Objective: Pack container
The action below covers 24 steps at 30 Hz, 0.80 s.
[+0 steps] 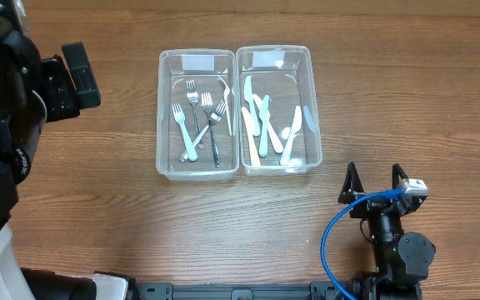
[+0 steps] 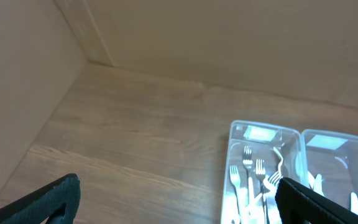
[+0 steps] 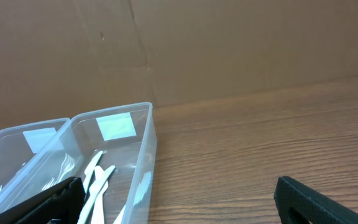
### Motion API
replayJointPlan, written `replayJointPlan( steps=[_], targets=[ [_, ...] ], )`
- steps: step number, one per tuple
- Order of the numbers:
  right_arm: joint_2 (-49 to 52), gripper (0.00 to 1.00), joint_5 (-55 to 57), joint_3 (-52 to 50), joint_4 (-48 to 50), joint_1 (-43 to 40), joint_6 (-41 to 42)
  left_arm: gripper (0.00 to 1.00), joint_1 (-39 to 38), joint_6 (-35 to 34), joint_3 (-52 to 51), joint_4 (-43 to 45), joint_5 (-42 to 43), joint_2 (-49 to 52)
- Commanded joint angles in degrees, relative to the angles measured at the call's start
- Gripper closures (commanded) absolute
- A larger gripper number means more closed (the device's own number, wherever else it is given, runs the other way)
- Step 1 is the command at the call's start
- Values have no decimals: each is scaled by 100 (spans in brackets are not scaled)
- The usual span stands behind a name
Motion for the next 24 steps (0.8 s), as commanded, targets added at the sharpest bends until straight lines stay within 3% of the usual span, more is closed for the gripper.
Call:
replayJointPlan(
  steps=[1,6,14,24],
  targets=[
    [-72,0,35,-70,55,28,-4,0,31,120,37,2,-168,79],
    [-72,0,35,-70,55,28,-4,0,33,160,-212,389,-339,116],
    [-72,0,35,-70,55,28,-4,0,33,354,-1591,2118,-479,35],
    [-72,0,35,-70,55,28,-4,0,162,341,-5062,5178,-411,-1117]
  ],
)
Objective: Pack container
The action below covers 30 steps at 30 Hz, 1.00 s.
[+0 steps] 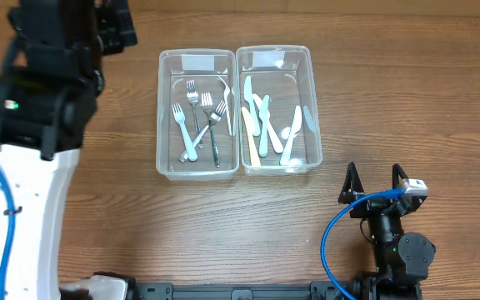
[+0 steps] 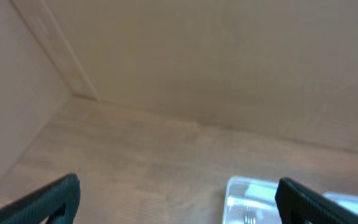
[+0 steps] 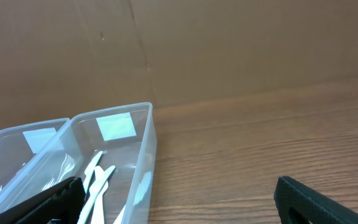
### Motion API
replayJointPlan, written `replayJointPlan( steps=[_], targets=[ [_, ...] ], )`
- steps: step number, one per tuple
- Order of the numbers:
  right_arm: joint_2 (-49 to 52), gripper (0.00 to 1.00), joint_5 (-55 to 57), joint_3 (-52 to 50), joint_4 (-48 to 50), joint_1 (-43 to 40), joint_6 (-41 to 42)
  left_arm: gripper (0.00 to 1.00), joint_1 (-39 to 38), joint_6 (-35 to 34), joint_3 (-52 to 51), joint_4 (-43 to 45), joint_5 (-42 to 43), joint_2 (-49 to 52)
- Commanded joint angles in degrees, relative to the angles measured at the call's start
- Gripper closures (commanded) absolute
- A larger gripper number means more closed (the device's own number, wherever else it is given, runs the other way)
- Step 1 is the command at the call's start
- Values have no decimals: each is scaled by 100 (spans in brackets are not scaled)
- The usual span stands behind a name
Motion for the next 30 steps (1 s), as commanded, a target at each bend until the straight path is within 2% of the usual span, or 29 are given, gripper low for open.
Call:
replayJointPlan(
  steps=[1,7,19,30],
  targets=[
    [-68,0,35,-70,59,28,-2,0,173,46,-1425,997,-13,-929],
    [-68,0,35,-70,59,28,-2,0,341,31,-3401,2024,-17,-2164],
    [-68,0,35,-70,59,28,-2,0,343,-146,-6159,2262,-17,-4448],
    [-68,0,35,-70,59,28,-2,0,343,-402,-8426,3270,-17,-6553]
  ],
)
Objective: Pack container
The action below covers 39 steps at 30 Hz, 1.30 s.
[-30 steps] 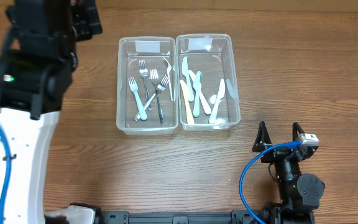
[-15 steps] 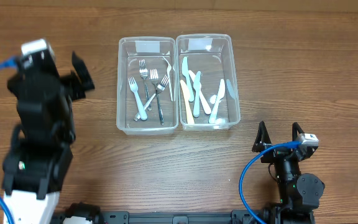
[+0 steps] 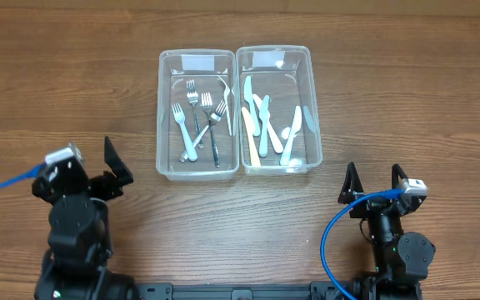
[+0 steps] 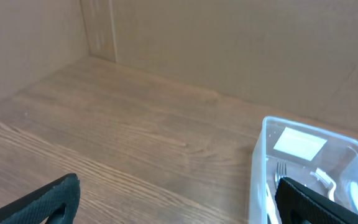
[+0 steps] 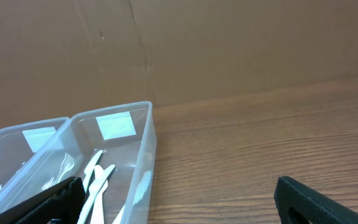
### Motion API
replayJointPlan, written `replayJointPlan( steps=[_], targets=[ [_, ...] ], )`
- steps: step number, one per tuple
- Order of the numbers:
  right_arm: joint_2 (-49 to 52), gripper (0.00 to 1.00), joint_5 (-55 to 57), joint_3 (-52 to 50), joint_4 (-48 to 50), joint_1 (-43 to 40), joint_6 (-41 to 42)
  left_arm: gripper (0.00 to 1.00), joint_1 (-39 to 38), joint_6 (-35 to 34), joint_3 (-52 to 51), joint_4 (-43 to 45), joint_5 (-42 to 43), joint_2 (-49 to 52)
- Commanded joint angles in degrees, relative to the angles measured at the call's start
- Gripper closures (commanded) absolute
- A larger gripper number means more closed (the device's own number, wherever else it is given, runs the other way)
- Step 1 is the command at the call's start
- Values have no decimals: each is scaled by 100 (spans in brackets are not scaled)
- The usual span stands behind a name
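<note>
Two clear plastic containers stand side by side at the far middle of the table. The left container [image 3: 197, 112] [image 4: 303, 165] holds several forks, metal and white plastic. The right container [image 3: 275, 108] [image 5: 114, 155] holds several pale plastic knives. My left gripper [image 3: 87, 165] [image 4: 179, 208] sits low at the near left, open and holding nothing, pointing toward the fork container. At the near right my right gripper [image 3: 374, 181] [image 5: 179, 208] is open too, with bare wood between its fingers and the knife container at its left.
Brown cardboard walls [image 4: 216, 43] [image 5: 229, 43] close off the back and the left side of the wooden table [image 3: 73, 83]. Blue cables [image 3: 332, 242] run from both arms at the near edge.
My left arm was raised over the far left of the table next to the fork container; now it sits low at the near left, gripper still open. The right arm has not moved.
At first my left arm loomed close under the overhead camera at the left edge, gripper open. Then it reached over the far left corner. Now it rests at the near left. The right gripper stayed open at the near right, and the cutlery lay unchanged.
</note>
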Motion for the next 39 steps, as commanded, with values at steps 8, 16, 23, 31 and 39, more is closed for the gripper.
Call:
replayJointPlan(
  steps=[8,16,23,31,39],
  targets=[
    [-68,0,35,-52,55,31,-2,0,35,-122,-1272,129,-28,-1346],
    [-68,0,35,-52,55,31,-2,0,35,-116,-1779,111,-33,-1993],
    [-68,0,35,-52,55,31,-2,0,35,-297,-2286,170,-31,-2398],
    [-68,0,37,-52,55,31,-2,0,24,-369,-2424,295,-33,-2393],
    [-68,0,35,-52,55,31,-2,0,24,-369,-2424,295,-33,-2389]
  ],
)
